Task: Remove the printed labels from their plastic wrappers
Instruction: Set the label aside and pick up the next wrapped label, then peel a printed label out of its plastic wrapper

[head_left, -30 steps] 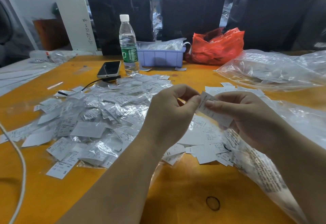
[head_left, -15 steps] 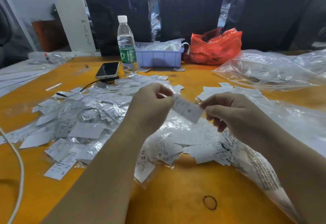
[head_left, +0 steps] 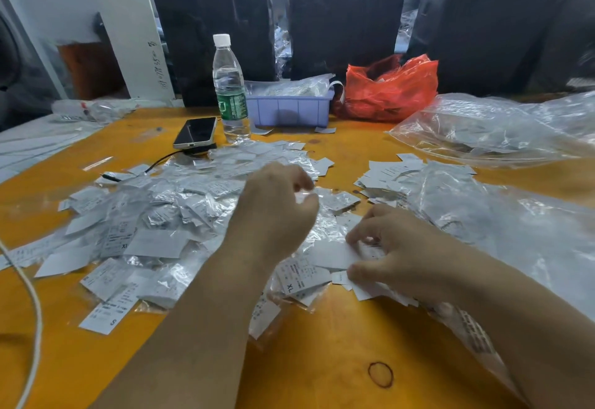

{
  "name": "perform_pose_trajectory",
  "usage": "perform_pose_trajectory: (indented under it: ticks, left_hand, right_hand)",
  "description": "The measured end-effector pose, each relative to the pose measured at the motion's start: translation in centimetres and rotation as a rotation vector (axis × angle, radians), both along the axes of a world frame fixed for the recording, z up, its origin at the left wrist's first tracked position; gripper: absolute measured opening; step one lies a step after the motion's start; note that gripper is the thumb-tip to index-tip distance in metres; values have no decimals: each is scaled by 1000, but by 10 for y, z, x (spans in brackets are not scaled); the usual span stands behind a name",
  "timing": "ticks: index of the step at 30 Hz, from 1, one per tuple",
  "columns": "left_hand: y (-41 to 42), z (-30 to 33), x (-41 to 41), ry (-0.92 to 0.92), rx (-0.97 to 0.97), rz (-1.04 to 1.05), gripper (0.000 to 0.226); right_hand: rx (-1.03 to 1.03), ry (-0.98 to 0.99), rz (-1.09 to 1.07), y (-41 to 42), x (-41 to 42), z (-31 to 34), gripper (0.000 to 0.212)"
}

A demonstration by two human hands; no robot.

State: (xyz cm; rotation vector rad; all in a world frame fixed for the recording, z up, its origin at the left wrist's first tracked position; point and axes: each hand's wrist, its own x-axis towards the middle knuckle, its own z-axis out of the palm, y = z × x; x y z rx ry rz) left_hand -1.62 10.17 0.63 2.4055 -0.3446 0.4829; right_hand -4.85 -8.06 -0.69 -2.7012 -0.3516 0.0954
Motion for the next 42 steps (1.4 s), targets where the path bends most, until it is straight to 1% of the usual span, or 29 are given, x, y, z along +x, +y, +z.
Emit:
perform_pose_trajectory:
  ticks: [3, 5, 6, 9, 11, 14, 16, 19, 22, 24, 29, 34, 36, 39, 42]
  left_hand:
    - [-10, -4, -7, 126, 21, -173, 10]
    - [-15, -8, -9, 181, 54, -253, 12]
    - [-16, -8, -10, 200, 62, -279, 14]
    - [-15, -7, -10, 240, -7, -307, 11]
    - [-14, -5, -10, 227, -54, -296, 6]
    - [-15, -5, -10, 196, -107, -274, 14]
    - [-16, -6, -10, 196, -150, -267, 17]
    - [-16, -6, -9, 181, -178, -253, 21]
    - [-16, -6, -7, 152, -213, -222, 23]
    - [-16, -6, -6, 146, -218, -190, 22]
    - [-12, -6, -3, 145, -245, -104, 21]
    - [-13, -5, -6, 161, -271, -113, 22]
    - [-14, -5, -7, 168, -281, -119, 22]
    - [-16, -4, -9, 178, -288, -137, 21]
    - [-18, -2, -12, 195, -335, -188, 19]
  right_hand:
    - [78, -99, 1, 1, 0, 0, 3]
    - [138, -154, -2, 1, 1, 1, 17]
    - [193, -185, -12, 0, 1, 2, 18]
    - [401, -291, -69, -4, 2, 7, 13]
    - [504, -353, -102, -7, 2, 9, 13]
    - [636, -355, -103, -8, 2, 11, 13]
    - [685, -326, -109, -7, 2, 10, 13]
    - [657, -306, -132, -8, 4, 8, 19]
    - [656, -266, -149, -8, 5, 6, 32]
    - [632, -247, -147, -7, 5, 5, 34]
    - [556, -216, -160, -7, 6, 1, 25]
    - [464, -183, -168, -9, 6, -4, 14]
    - [407, -202, -183, -9, 7, -5, 6]
    - [386, -269, -199, -10, 7, -6, 14]
    - [402, -383, -187, -7, 3, -2, 11]
